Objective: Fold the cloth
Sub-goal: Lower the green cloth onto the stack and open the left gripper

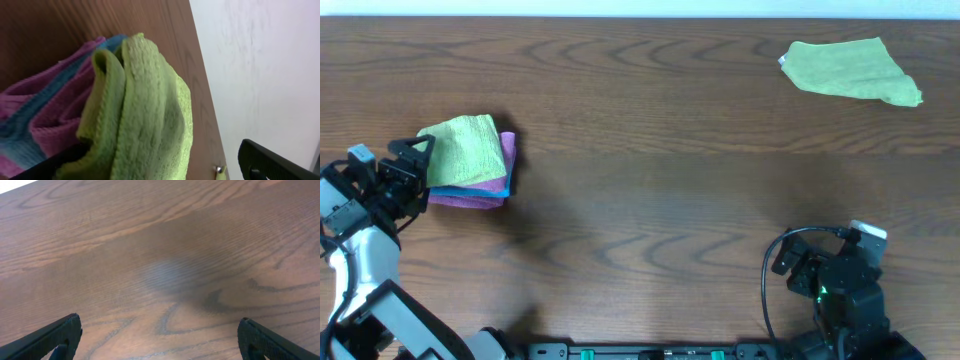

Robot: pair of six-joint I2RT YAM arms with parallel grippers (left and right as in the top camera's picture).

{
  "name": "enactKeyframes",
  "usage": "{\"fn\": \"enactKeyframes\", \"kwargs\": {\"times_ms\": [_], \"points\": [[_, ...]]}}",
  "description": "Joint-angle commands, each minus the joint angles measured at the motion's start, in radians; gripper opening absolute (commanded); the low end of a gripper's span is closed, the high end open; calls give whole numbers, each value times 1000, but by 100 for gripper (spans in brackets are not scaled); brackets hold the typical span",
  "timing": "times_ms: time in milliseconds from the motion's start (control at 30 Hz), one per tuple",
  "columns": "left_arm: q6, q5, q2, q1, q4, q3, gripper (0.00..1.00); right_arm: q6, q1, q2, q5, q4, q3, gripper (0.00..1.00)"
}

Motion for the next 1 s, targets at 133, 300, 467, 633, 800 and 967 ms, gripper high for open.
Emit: {"fn": "enactKeyframes", "kwargs": {"times_ms": [133,300,467,633,800,967], "points": [[9,45,-2,61,-64,21,95,17,-6,-4,16,-1,-3,99],[45,45,-42,85,-112,21,96,17,-6,-4,16,-1,-3,99],[59,29,-96,93,-122,21,96,17,-6,-4,16,-1,-3,99],[60,23,-115,93,-130,21,95,17,-6,-4,16,-1,-3,99],[71,22,-115,93,-146,21,95,17,-6,-4,16,-1,-3,99],[132,14,-116,93,-202,21,96,17,-6,-4,16,-1,-3,99]]}}
